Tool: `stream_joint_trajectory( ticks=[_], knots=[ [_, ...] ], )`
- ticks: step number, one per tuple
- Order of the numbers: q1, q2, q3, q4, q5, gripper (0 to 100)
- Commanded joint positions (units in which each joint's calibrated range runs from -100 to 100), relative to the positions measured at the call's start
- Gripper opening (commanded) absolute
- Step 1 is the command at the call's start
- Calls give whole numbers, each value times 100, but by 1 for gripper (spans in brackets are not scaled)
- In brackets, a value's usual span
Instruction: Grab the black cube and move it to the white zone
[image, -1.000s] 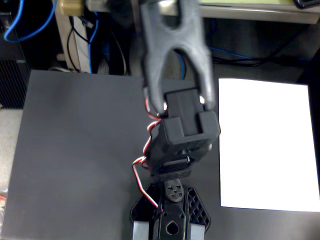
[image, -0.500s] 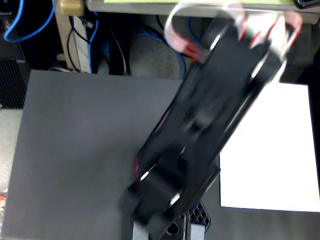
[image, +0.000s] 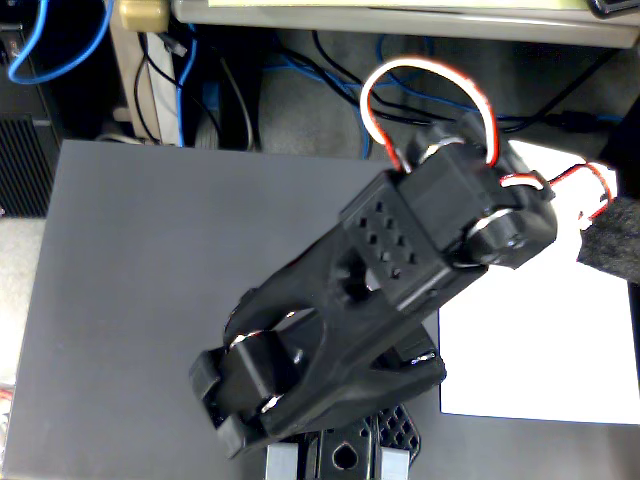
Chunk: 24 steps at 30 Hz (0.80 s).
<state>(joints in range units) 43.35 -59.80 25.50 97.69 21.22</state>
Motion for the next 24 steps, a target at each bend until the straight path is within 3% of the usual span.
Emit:
stream_joint_trajectory(
  ticks=[1, 15, 24],
  knots=[
    [43, 860, -93, -241, 26, 2],
    [-23, 4556, -121, -1261, 257, 2],
    [-23, 4976, -130, -1493, 262, 2]
  ],
)
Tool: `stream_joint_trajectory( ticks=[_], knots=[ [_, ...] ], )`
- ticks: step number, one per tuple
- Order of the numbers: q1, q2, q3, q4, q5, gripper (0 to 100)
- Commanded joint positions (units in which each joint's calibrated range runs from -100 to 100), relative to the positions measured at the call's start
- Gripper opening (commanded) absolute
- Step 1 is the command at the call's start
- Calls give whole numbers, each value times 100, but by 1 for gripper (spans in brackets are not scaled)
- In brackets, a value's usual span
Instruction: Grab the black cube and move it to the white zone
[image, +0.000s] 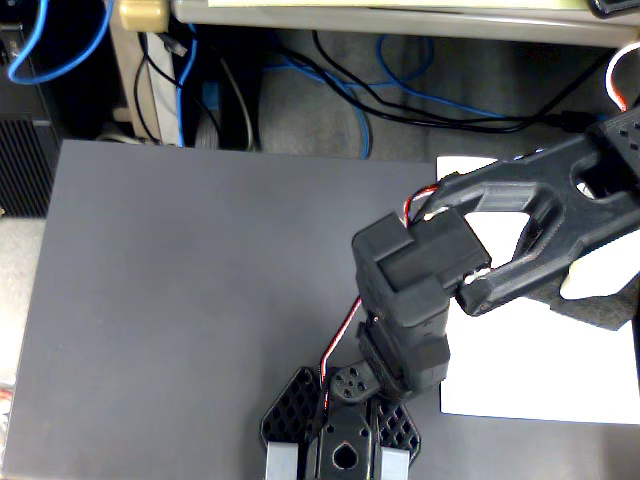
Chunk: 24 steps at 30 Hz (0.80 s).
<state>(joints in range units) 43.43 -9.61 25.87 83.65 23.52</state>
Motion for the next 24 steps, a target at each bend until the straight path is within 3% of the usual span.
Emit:
stream_joint_trajectory(
  ticks=[1, 9, 13, 18, 24],
  knots=[
    [-31, -42, -166, -89, 31, 2],
    [-31, -42, -157, -364, 26, 3],
    [-31, -34, -157, -364, 26, 24],
    [-38, -34, -85, -364, 146, 40],
    [-38, -126, -130, -209, 204, 43]
  ],
)
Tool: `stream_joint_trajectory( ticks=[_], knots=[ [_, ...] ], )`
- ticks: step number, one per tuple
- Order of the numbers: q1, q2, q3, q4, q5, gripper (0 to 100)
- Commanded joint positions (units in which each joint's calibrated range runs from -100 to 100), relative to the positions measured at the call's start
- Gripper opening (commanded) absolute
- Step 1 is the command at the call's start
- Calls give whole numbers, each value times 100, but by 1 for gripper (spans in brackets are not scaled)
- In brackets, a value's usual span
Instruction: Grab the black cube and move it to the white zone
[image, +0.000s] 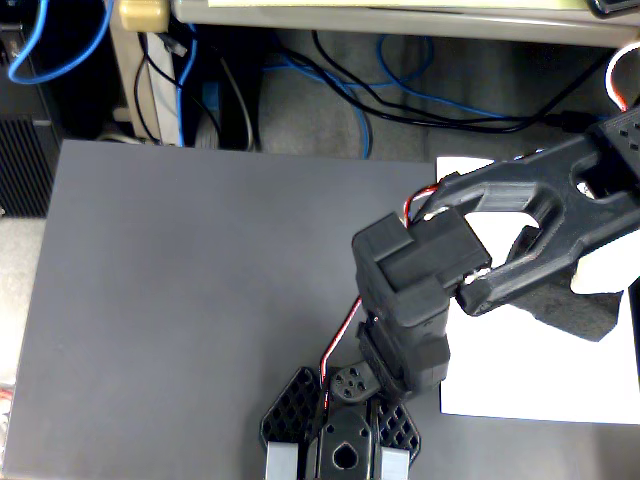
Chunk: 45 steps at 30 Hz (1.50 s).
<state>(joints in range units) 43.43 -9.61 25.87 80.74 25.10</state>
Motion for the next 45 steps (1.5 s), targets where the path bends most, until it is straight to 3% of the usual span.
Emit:
stream_joint_trajectory(
  ticks=[1, 7, 14, 18, 23, 31, 38, 41, 45],
  knots=[
    [-38, -135, -257, 416, 67, 43],
    [-31, -135, -2152, 1814, 67, 43],
    [-119, -143, -4237, 1866, -346, 43],
    [-1716, -143, -4844, 1857, -902, 43],
    [-2680, -1160, -5189, 1857, -1174, 43],
    [-4622, -4721, -3466, 1857, -1598, 43],
    [-4843, -7342, -2551, 1857, -1996, 43],
    [-5726, -8300, -1354, 1797, -2190, 43],
    [-5800, -9014, -529, 1308, -2468, 43]
  ],
)
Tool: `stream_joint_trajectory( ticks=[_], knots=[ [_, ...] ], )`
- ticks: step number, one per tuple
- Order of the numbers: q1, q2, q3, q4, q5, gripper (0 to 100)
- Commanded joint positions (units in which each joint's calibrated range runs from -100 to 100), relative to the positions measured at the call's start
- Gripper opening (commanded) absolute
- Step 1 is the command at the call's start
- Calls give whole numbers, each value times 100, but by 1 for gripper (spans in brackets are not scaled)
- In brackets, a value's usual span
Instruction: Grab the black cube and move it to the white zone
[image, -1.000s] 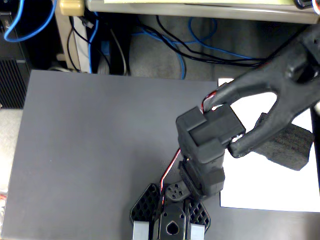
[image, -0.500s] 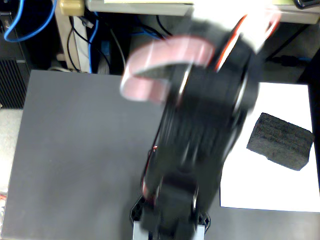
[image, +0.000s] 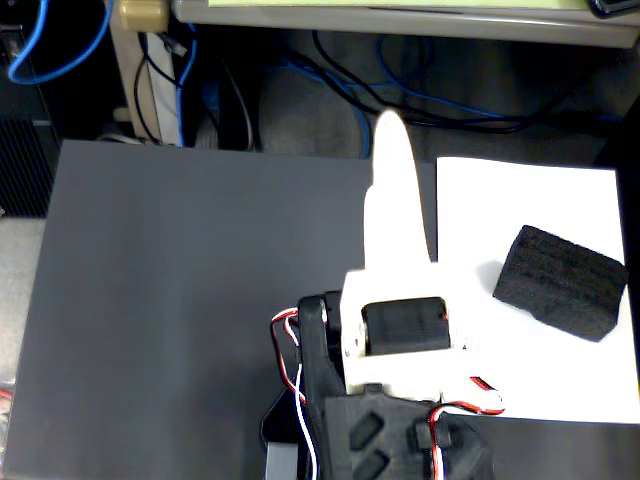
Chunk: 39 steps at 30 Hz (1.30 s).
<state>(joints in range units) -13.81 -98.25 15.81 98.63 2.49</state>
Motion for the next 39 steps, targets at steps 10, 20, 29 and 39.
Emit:
stream_joint_trajectory(
  ticks=[10, 20, 29, 39],
  knots=[
    [814, -158, 1311, -1055, -218, 43],
    [822, -158, 7276, -4143, -223, 43],
    [814, -158, 8410, -4014, -207, 43],
    [814, -158, 8410, -3208, -202, 1]
  ],
)
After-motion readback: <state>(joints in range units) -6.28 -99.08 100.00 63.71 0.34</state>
